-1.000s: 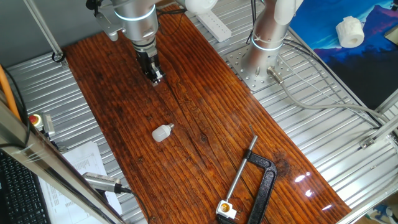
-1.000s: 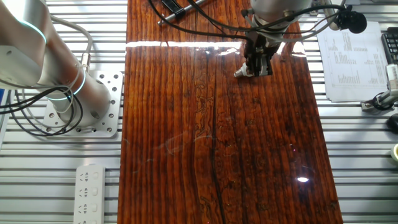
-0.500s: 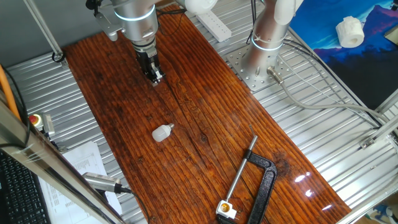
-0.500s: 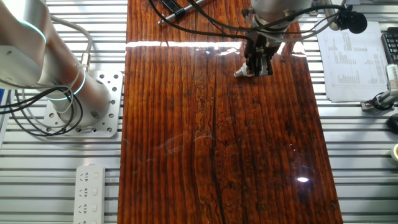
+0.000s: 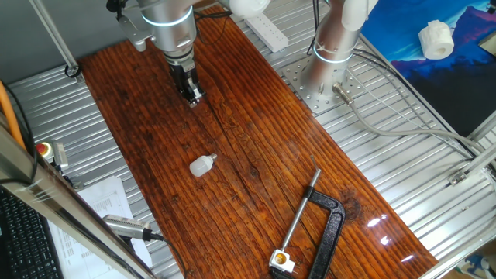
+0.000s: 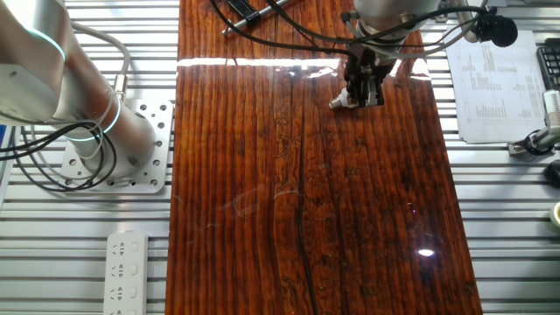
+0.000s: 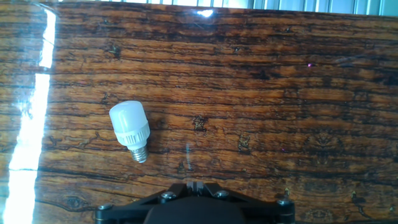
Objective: Install the light bulb by rotating it
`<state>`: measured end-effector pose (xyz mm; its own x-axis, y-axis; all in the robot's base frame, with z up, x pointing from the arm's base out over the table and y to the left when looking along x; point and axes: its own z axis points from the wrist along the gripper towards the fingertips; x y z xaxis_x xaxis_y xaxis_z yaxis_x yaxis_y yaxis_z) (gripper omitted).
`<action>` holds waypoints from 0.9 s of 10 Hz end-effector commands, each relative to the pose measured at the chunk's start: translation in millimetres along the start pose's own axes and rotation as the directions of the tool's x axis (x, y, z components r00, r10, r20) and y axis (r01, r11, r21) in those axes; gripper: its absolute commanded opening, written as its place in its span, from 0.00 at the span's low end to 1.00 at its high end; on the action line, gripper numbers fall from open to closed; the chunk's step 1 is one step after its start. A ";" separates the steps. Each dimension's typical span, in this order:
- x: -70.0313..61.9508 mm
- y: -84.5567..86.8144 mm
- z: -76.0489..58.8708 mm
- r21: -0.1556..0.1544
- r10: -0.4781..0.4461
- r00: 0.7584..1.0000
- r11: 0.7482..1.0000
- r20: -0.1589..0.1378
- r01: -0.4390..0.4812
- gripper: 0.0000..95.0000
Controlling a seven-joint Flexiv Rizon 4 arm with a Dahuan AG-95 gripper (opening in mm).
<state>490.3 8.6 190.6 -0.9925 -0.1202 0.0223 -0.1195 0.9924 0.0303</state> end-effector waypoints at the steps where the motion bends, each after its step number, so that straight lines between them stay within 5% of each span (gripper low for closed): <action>1: 0.4 0.0 -0.1 0.000 0.000 1.000 1.000 -0.001 0.000 0.00; 9: 0.4 0.0 -0.1 -0.001 -0.005 1.000 1.000 -0.006 0.005 0.00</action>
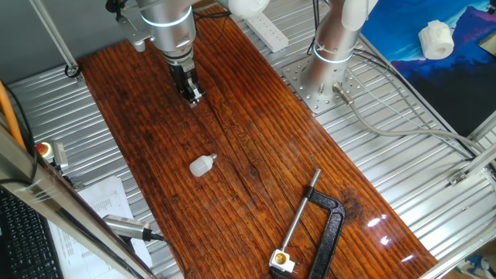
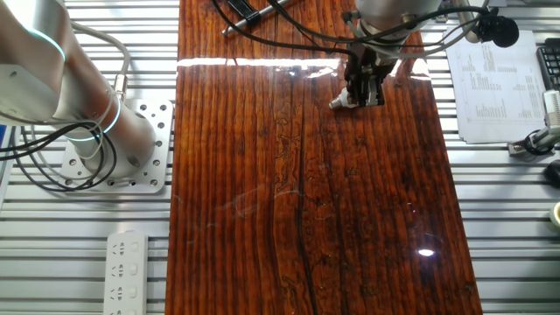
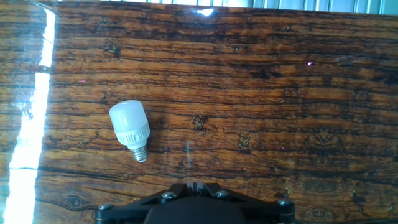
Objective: Install the light bulb by rotating it
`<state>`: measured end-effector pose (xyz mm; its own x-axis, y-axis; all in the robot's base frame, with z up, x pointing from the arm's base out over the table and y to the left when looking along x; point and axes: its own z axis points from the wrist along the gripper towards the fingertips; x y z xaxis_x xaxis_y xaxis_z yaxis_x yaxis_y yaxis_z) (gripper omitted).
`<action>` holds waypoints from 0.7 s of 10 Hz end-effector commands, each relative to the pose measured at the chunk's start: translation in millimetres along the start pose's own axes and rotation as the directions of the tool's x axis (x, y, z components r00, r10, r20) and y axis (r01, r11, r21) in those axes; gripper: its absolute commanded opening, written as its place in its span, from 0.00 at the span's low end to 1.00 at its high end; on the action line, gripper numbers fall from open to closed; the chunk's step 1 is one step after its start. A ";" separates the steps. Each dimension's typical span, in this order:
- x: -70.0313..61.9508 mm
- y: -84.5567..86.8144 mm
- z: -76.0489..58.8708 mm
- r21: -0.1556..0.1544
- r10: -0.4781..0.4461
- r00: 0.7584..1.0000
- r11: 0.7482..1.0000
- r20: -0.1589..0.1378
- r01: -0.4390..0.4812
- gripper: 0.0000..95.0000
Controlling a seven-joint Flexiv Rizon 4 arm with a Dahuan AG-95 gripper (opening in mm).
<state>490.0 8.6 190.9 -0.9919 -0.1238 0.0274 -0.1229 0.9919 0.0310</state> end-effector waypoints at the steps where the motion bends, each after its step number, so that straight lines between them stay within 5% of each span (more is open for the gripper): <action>1: 0.2 0.0 0.1 0.000 -0.002 1.000 1.000 0.000 0.002 0.00; 7: 0.2 0.0 0.1 -0.001 -0.003 1.000 1.000 -0.006 0.003 0.00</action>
